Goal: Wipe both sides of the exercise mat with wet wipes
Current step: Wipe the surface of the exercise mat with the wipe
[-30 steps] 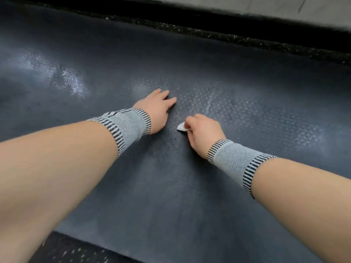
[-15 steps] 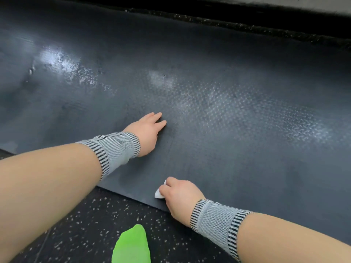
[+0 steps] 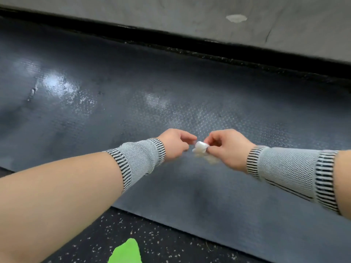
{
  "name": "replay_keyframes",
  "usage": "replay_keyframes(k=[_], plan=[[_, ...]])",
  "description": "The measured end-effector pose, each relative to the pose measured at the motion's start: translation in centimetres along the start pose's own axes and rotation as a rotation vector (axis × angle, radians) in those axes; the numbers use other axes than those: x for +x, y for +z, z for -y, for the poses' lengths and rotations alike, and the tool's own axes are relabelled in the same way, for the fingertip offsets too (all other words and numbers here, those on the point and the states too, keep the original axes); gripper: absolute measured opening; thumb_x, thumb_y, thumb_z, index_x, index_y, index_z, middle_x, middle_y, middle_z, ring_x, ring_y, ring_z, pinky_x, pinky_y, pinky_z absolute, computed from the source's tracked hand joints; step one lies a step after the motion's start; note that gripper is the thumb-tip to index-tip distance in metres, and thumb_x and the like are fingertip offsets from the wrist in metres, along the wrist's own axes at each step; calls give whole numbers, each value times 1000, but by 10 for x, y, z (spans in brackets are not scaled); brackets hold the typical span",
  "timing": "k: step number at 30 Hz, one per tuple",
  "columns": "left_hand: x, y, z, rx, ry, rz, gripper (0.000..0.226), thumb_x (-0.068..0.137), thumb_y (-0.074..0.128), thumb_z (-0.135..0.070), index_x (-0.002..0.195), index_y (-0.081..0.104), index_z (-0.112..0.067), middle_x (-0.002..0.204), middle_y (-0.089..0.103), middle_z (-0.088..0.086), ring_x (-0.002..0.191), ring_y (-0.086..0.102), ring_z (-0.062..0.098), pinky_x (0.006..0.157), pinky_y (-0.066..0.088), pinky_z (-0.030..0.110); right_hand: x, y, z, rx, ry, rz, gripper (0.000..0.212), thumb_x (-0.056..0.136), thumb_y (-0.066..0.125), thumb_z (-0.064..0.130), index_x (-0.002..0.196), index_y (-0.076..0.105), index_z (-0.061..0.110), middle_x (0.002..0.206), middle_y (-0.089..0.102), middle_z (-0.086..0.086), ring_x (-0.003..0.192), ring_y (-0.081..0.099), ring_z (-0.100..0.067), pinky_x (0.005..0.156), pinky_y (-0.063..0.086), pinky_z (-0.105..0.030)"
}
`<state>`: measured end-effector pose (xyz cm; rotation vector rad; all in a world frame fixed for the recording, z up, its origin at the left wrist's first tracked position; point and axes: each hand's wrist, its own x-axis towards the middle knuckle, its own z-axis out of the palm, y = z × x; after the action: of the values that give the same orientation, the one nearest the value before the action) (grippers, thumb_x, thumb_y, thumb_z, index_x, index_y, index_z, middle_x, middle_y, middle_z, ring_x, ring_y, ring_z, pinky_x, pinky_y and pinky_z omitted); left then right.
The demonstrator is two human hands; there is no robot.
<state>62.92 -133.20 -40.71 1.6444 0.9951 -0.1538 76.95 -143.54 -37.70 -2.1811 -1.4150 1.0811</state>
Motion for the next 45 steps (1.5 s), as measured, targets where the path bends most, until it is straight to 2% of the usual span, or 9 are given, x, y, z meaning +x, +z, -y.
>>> replay_keyframes(k=[6,11,16,22,25,27,31,36,45], plan=[[-6,34,-44,-413,-59,112,20,93,56,-6,102,67,-19,103,73,4,98,70,15,70,52,23,-6,-13,-22,655,243,-143,8,79,67,2,79,64,9,79,67,-13,72,64,-22,70,55,-37],[-2,33,-31,-418,-127,-39,7,88,69,-18,90,63,-15,97,75,8,80,71,12,63,51,22,0,0,-30,441,220,-303,14,70,75,23,77,64,18,75,67,1,75,64,-18,77,55,-40],[-2,37,-32,-508,-159,21,3,92,65,-19,92,67,-16,85,72,-1,76,71,10,66,50,22,-5,-3,-26,472,173,-172,37,65,79,47,89,68,21,86,71,5,84,67,-13,78,56,-34],[-2,36,-33,-588,-181,87,20,95,60,-14,112,70,-12,94,71,0,80,69,8,70,49,24,-3,-17,-32,388,117,-155,15,75,74,17,89,68,19,84,70,2,78,66,-12,69,54,-23],[-1,37,-32,-551,-176,42,13,93,61,-11,101,70,-15,85,71,-3,75,66,7,64,47,21,0,-19,-40,470,225,-187,8,80,66,9,79,70,16,79,70,-9,69,64,-21,71,56,-39],[1,37,-31,-551,-181,-2,11,93,60,-9,92,68,-17,81,69,-3,70,63,6,61,46,20,1,-21,-46,584,312,-210,13,83,62,5,76,69,13,74,65,-8,62,58,-17,66,55,-35],[6,34,-29,-548,-174,-40,13,93,62,-10,84,66,-18,75,66,-3,63,58,4,58,45,19,2,-24,-49,753,362,-205,10,84,64,2,87,69,10,77,62,-4,60,56,-10,58,49,-22],[10,32,-26,-564,-167,-117,10,91,65,-11,83,64,-17,75,66,-3,62,57,4,52,45,16,2,-33,-46,893,372,-134,20,81,64,-6,97,68,7,97,69,-10,76,63,-18,60,50,-24],[9,31,-31,-677,-146,-21,12,93,57,0,94,60,-12,83,67,4,64,66,11,56,53,22,6,-33,-35,1012,384,-27,4,87,62,8,90,63,10,91,63,-9,66,64,-17,58,51,-26]])
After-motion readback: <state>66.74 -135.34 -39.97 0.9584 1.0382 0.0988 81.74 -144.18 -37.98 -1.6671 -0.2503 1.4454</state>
